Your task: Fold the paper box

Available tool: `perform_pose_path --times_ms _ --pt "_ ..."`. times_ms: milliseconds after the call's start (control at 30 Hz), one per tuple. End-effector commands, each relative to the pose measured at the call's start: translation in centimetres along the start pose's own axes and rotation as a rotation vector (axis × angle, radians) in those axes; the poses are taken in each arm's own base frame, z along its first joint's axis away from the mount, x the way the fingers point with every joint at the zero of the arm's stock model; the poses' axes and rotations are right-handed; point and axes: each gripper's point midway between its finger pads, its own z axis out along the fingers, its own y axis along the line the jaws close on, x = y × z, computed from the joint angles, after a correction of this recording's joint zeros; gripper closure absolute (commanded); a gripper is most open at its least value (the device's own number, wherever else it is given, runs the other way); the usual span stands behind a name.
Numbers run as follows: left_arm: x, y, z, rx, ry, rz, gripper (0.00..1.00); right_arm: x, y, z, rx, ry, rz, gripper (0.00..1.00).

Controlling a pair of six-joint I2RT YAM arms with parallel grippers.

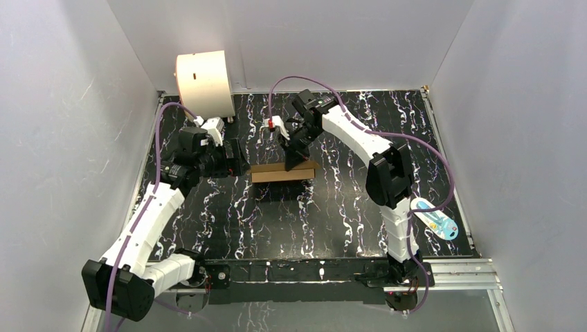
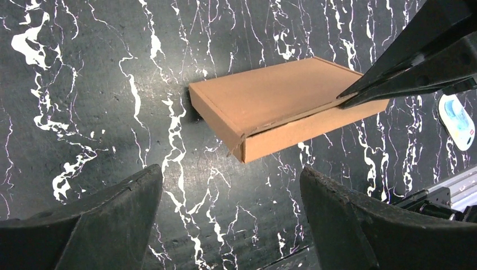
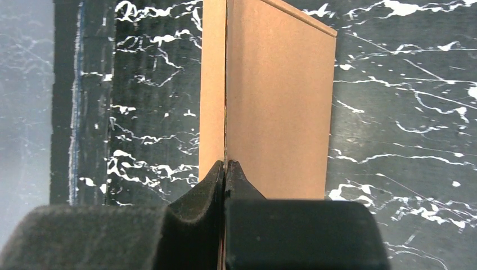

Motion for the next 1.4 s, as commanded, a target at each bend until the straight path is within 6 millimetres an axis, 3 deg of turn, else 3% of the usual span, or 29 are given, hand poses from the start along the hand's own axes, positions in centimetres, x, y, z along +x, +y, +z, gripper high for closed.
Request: perform_pose_path --times_ms 0,267,500,733,1367 --pt "-0.5 -1.0 -1.9 0.038 -0.014 0.026 0.12 -0.4 3.0 -0.2 -0.113 -0.039 0.033 0.95" --pt "-0.4 -1.7 -2.5 0.07 -0.011 0.031 0.12 -2.3 3.6 -1.3 -0.086 -0.087 0.038 0.93" --pt "0.8 -1.1 -1.3 0.067 0.023 0.025 0.12 -0.6 2.0 0.2 -0.082 -0.03 0.12 0.89" --pt "0.7 -0.7 -0.3 0.053 0.029 0.028 0.12 -0.1 -0.7 0.3 0.011 0.02 0.132 0.78" --pt "-0.7 -0.7 1.4 0.051 0.037 0.059 0.12 -3.2 -2.9 -2.9 0.232 -0.014 0.015 0.51"
